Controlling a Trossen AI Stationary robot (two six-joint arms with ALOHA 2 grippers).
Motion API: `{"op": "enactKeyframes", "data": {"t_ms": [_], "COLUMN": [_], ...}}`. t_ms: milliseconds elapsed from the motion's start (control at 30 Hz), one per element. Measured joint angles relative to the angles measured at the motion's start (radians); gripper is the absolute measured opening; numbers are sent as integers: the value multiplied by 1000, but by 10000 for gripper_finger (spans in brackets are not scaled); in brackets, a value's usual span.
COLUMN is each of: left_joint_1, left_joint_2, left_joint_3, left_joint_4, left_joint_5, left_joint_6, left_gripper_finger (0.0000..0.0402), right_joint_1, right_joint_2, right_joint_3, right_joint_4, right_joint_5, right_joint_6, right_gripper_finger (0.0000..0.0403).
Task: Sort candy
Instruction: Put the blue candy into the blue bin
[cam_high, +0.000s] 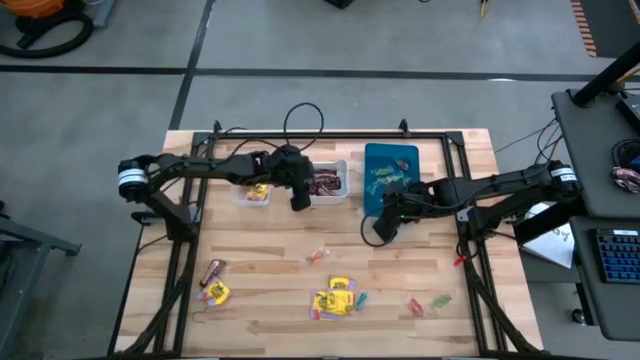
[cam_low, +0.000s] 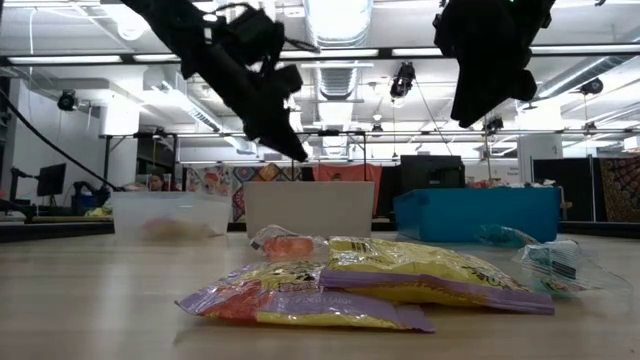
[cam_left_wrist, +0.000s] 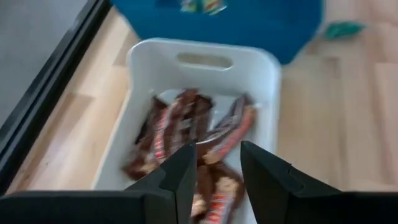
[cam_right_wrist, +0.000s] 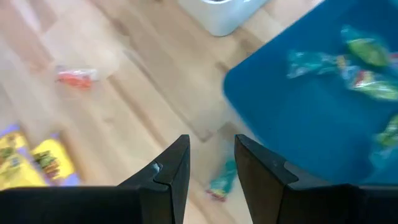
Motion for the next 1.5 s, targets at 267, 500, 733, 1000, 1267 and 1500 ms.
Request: {"op": "enactKeyframes", "data": {"t_ms": [267,500,733,1000,1267,1500], "left_joint_1": [-127,-247,-374,-466,-491,-491], "left_joint_2": [-67,-104,-162,-283,-408,-448], "left_joint_3": [-2,-6,-20,-118,-292,-372], "left_joint_4": [-6,-36,-85,-29,182,302], "left_joint_5": [0,-56,-256,-261,-263,-263], "left_joint_6": [-2,-34,-68,-113,-228,-253], "left_gripper_finger": [110,110,110,110,110,110], "right_joint_1": [72,158,230,239,207,194], "right_joint_2": [0,8,82,192,254,261], "right_joint_3": [1,2,2,2,2,2], "right_joint_4": [39,6,-143,-220,-201,-168], "right_joint_5": [-33,-90,-172,-184,-133,-91], "right_joint_6": [82,227,389,400,353,328], "right_gripper_finger": [118,118,118,118,119,143]}}
